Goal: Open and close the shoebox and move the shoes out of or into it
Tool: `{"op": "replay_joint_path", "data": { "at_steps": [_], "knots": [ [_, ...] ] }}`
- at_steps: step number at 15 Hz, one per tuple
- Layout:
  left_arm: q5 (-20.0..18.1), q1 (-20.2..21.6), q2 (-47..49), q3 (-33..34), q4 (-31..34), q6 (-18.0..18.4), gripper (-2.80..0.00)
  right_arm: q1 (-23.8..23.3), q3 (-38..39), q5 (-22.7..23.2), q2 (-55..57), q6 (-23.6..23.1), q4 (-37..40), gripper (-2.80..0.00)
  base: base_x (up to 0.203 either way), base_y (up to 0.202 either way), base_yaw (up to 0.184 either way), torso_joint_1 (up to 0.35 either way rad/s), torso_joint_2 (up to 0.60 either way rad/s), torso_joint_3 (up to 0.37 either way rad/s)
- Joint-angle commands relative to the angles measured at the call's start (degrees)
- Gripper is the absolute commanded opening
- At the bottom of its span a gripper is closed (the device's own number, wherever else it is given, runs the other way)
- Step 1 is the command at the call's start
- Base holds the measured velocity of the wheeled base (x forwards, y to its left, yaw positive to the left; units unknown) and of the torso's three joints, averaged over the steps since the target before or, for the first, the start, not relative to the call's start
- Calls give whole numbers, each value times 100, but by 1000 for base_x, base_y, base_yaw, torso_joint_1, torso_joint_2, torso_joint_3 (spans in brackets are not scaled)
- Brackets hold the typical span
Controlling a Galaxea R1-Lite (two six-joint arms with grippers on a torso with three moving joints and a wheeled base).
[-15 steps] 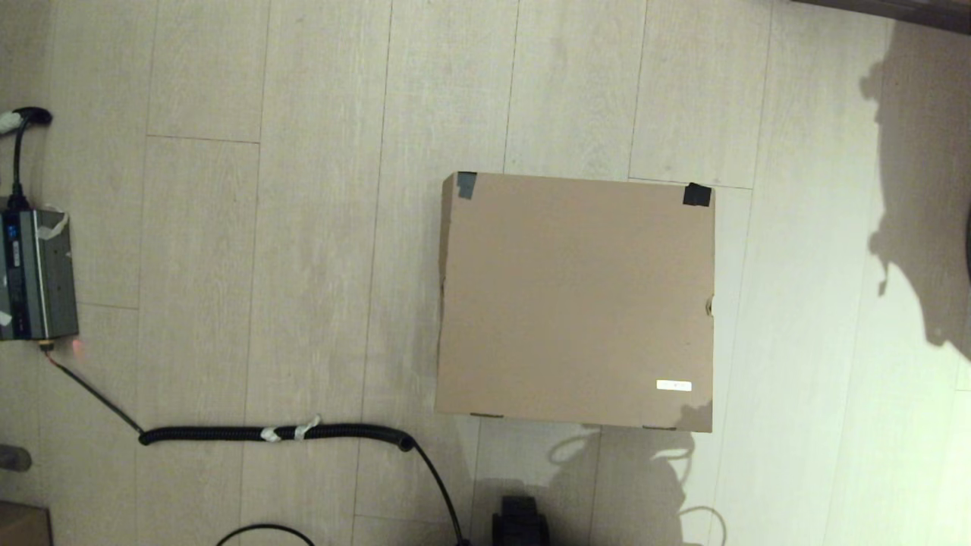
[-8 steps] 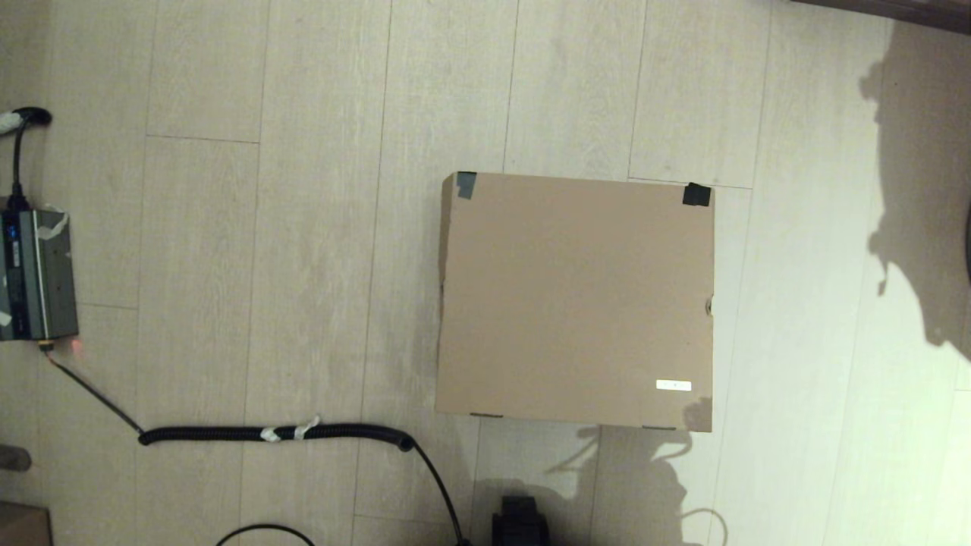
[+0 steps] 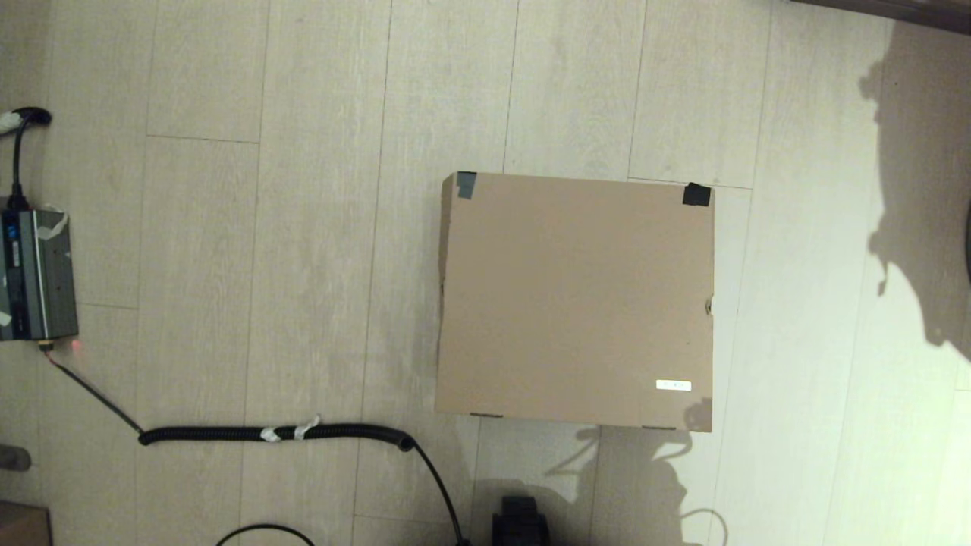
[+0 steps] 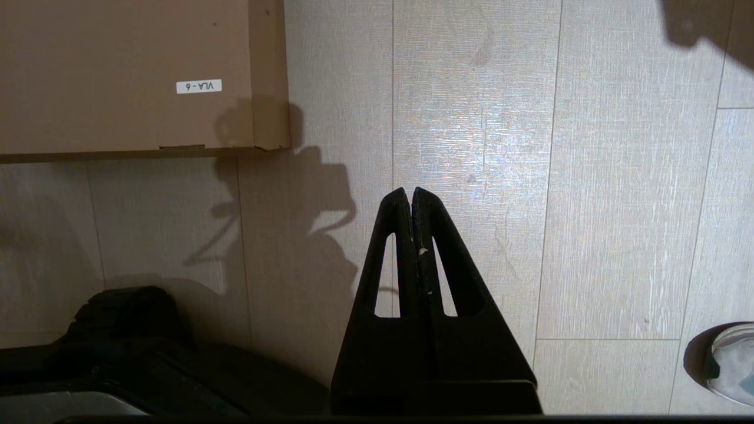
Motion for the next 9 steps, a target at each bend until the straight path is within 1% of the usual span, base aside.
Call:
{"op": "replay_joint_path", "data": {
  "at_steps": [1,9],
  "knots": [
    [2,2,22,0,1,-4,-280,1,79,-3,16,10,-4,-280,0,0,0,0,0,0],
    [2,2,22,0,1,-5,-280,1,79,6,16,1,-13,-280,0,0,0,0,0,0]
  ]
}}
